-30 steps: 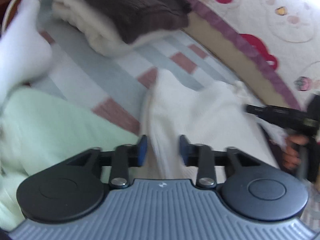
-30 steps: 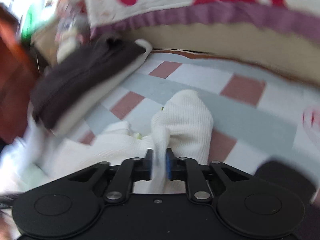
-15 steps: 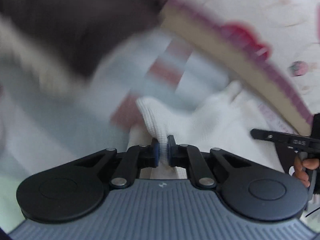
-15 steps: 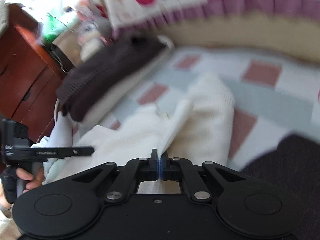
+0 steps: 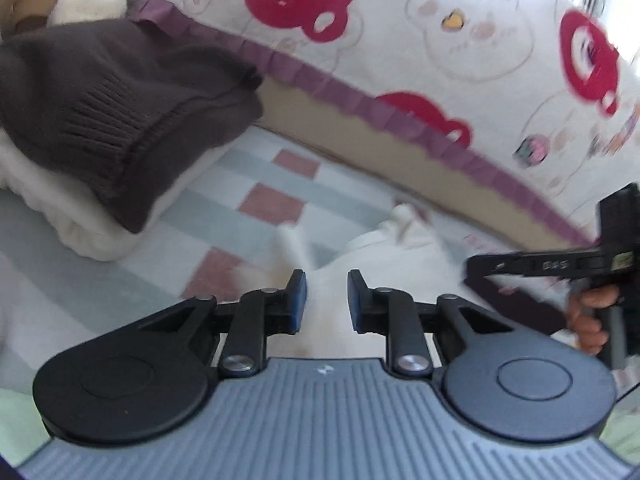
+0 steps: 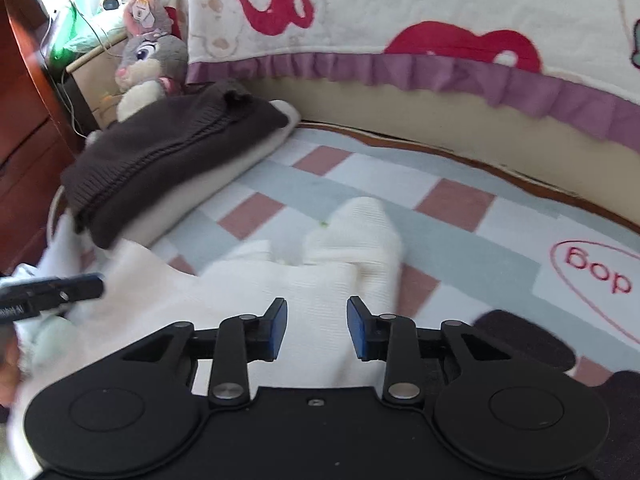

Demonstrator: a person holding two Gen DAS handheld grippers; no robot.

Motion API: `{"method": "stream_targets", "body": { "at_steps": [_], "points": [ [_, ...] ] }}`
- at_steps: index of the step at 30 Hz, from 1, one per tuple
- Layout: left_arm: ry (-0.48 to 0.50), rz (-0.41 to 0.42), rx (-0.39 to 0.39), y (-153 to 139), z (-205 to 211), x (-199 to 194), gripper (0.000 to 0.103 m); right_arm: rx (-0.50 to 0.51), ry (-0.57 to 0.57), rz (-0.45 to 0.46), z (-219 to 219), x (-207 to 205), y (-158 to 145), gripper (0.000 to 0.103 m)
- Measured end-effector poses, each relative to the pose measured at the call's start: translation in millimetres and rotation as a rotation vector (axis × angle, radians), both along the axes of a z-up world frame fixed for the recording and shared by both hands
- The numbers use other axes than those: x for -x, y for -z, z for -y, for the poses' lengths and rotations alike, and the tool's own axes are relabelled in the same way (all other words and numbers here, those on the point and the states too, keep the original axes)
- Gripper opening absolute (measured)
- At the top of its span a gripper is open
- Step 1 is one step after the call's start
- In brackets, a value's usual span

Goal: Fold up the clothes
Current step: 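Pinch and straighten the romper fold with the left gripper, then open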

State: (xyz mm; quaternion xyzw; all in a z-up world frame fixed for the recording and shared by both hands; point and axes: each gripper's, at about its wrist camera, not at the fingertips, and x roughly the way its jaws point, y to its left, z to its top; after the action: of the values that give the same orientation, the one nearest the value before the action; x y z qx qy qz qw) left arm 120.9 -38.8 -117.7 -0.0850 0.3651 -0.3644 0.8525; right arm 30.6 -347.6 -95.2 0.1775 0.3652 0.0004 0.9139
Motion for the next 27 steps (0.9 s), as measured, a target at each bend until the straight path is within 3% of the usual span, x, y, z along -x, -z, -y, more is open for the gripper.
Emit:
{"method": "stream_targets", "body": {
  "at_steps": [1,2,6,9,10,11,12,14,21,23,27],
  "points": [
    [0.008,-0.02,0.018,1,0,-1,0.014,-0.038,0.005,-0.009,-5,-4,-4,0.043],
    [0.017,-0.039,0.035,2,-1,-2,0.004,-0.091,0.0,-0.019,-10,-7,-6,0.044],
    [-0.01,-0.027,-0.013,0,-13,4,0.004,-0.277,-0.04,-0.086,-39,-27,-11,0.05],
    [-0.012,-0.073,0.013,2,-24,5,0.017,-0.344,-0.075,-0.174,-69,-52,-14,0.053],
    [-0.006,-0.077,0.021,4,-25,6,0.035,-0.347,-0.08,-0.2,-79,-61,-14,0.054],
    [0.001,-0.082,0.028,5,-26,7,0.043,-0.348,-0.08,-0.225,-88,-70,-14,0.054],
    [0.008,-0.087,0.036,7,-26,8,0.042,-0.347,-0.085,-0.243,-97,-77,-14,0.054],
    [0.021,-0.096,0.051,9,-28,10,0.017,-0.343,-0.104,-0.256,-111,-86,-11,0.054],
    [0.024,-0.123,0.086,17,-40,14,0.015,-0.358,-0.181,-0.312,-140,-124,5,0.058],
    [-0.002,-0.127,0.085,18,-46,12,0.015,-0.321,-0.2,-0.355,-150,-141,9,0.061],
    [-0.052,-0.136,0.085,20,-59,9,0.015,-0.017,-0.273,-0.391,-194,-170,15,0.061]
  ]
}}
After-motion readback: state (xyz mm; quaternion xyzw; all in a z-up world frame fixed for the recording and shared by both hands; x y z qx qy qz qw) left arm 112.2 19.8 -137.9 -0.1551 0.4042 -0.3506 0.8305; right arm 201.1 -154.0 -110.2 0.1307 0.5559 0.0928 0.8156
